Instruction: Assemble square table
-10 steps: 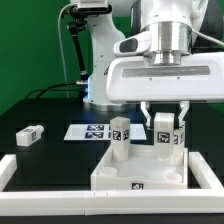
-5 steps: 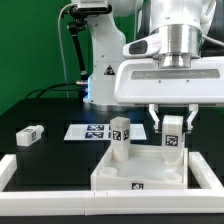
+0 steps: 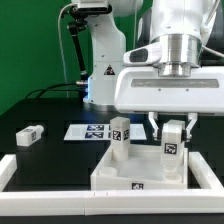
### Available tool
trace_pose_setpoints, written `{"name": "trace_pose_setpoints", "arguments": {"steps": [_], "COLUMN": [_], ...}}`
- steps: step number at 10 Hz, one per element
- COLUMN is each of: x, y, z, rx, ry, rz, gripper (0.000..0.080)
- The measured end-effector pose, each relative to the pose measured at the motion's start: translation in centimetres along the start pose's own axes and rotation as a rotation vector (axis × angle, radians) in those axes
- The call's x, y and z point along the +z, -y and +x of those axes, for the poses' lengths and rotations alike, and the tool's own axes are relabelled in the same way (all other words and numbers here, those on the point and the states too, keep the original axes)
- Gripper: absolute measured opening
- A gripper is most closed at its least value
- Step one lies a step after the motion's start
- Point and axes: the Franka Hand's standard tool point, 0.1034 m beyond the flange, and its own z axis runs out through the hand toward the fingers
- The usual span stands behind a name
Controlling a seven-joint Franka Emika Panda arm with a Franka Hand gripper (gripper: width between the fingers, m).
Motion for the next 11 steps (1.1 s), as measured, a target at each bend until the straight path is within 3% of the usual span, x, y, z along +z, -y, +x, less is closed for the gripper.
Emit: {"name": "trace_pose_setpoints", "arguments": {"steps": [4, 7, 11], "x": [0.5, 1.4, 1.4], "y": [0.3, 0.7, 1.8], "z": [0.6, -0.3, -0.4], "rx": [-0.006, -0.025, -0.039], "ry": [-0.01, -0.014, -0.065], "rz": [-0.002, -0.007, 0.006], "gripper": [0.029, 0.0291, 0.0291]}}
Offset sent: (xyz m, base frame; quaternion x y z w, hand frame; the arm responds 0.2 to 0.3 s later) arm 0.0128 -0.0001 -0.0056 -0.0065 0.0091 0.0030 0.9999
